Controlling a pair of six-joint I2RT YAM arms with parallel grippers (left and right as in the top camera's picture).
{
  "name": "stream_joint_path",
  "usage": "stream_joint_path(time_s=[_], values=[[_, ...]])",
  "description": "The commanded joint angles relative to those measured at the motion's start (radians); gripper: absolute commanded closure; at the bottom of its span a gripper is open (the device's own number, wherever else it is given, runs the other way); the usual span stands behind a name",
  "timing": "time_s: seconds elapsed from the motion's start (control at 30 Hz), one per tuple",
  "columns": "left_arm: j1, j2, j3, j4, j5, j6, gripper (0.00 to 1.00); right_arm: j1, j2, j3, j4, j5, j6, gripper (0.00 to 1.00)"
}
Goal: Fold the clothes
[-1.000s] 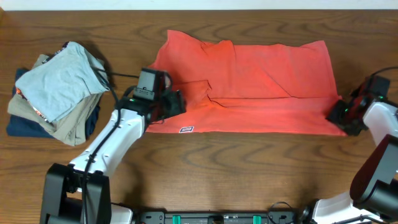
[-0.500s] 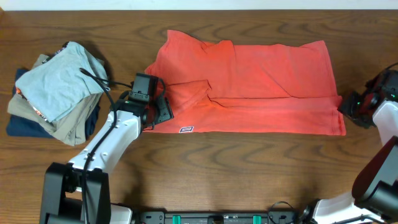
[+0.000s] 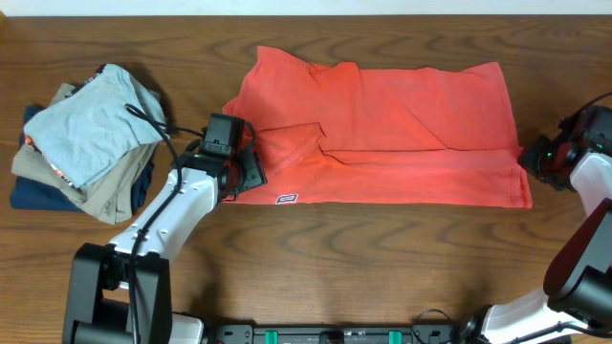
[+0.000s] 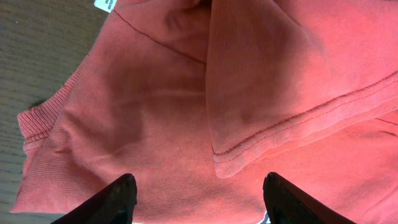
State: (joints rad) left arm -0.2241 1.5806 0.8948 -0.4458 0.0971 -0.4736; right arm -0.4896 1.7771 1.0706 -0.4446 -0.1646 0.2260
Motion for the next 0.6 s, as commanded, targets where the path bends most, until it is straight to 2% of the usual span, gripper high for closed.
stream_joint_path(time_s=[0.0, 0.03, 0.2, 0.47, 0.57], values=[[0.005, 0.009, -0.008, -0.01, -0.017, 0.009, 0.33, -0.007, 0.015, 0.006, -0.003, -0.004, -0.003, 0.76], [0.005, 0.009, -0.008, -0.012, -0.017, 0.009, 0.33, -0.007, 0.016, 0.005, -0.007, 0.001, -0.003, 0.72], [0.005, 0.009, -0.008, -0.014, -0.017, 0.008, 0.33, -0.007, 0.017, 0.001, -0.002, 0.003, -0.003, 0.7], [0.005, 0.009, -0.008, -0.018, -0.017, 0.008, 0.33, 0.0, 0.057, 0.0, 0.008, 0.003, -0.003, 0.73], [0.005, 0.009, -0.008, -0.018, -0.017, 0.008, 0.33, 0.001, 0.074, -0.001, 0.014, 0.003, 0.007, 0.79]])
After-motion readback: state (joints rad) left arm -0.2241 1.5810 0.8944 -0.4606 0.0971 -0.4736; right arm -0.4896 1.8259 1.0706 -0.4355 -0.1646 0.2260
